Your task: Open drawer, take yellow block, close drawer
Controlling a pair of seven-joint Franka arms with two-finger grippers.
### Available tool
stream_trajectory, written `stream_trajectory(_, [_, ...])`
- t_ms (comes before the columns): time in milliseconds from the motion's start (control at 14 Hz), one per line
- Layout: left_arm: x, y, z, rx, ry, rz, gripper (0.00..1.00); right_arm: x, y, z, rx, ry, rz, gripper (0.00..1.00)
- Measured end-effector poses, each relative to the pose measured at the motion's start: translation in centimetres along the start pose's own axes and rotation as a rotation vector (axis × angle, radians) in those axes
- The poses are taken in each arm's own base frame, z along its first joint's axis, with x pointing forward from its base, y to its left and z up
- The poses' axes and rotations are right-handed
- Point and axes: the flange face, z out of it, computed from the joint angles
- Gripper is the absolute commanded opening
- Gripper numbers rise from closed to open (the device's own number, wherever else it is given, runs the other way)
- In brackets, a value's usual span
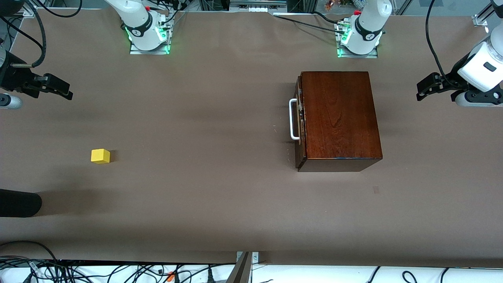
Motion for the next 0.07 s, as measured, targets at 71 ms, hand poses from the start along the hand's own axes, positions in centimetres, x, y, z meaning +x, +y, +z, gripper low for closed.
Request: stream_trajectory(71, [0.00,0.00,0.00,0.000,0.000,0.000,1.00,0.00,0.00,0.00,0.000,0.000,0.000,1.00])
